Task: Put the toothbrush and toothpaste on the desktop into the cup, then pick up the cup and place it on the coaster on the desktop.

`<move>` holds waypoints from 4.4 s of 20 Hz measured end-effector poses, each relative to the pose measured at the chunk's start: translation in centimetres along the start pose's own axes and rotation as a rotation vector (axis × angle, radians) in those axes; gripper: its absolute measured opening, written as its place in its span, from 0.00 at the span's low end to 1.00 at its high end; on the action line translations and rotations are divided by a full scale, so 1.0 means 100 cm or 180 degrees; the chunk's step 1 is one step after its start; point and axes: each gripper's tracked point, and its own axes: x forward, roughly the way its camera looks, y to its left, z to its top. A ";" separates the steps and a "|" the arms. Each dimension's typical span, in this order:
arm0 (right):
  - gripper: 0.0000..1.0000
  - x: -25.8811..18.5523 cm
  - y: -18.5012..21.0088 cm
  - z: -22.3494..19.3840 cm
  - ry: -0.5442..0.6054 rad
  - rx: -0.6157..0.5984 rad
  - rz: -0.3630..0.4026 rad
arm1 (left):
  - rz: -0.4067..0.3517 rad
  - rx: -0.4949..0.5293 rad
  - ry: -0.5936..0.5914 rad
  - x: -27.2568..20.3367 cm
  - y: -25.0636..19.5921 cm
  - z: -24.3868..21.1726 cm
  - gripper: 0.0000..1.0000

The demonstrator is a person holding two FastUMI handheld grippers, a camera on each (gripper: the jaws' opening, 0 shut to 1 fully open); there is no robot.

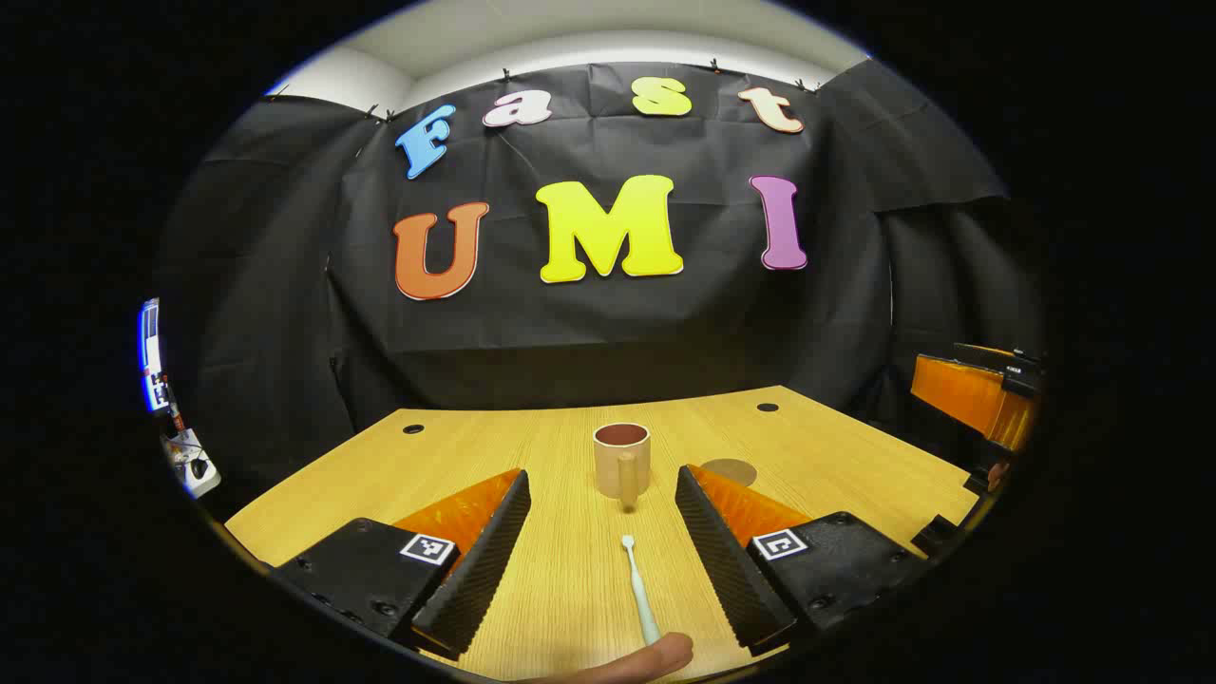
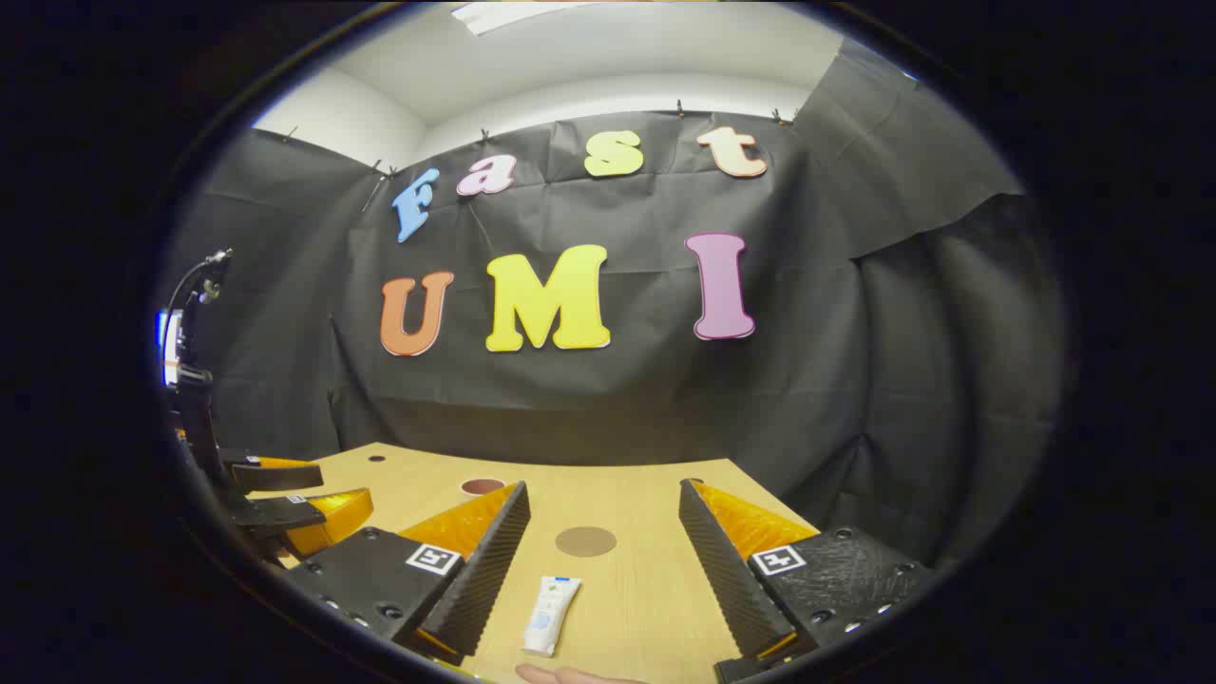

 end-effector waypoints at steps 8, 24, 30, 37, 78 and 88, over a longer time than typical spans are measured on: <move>0.95 0.002 0.001 -0.005 0.0038 -0.0016 0.0005 | 0.0053 0.0015 0.0003 0.001 0.003 -0.003 0.98; 0.95 0.014 0.001 -0.042 0.0339 0.0102 0.0027 | -0.0025 -0.0434 0.1121 0.037 -0.025 -0.124 0.98; 0.97 0.019 0.003 -0.067 0.0531 0.0066 0.0055 | -0.0027 -0.0349 0.1616 0.030 -0.023 -0.158 0.95; 0.95 0.020 0.006 -0.074 0.0578 0.0026 0.0064 | -0.0034 -0.0254 0.1730 0.033 -0.022 -0.171 0.68; 0.61 0.047 0.072 -0.237 0.2102 -0.0153 0.0277 | -0.0096 -0.0395 0.0549 0.002 0.004 -0.052 0.06; 0.26 0.048 0.057 -0.221 0.1870 0.0054 0.0291 | -0.0112 -0.0283 0.0330 -0.004 -0.005 -0.028 0.06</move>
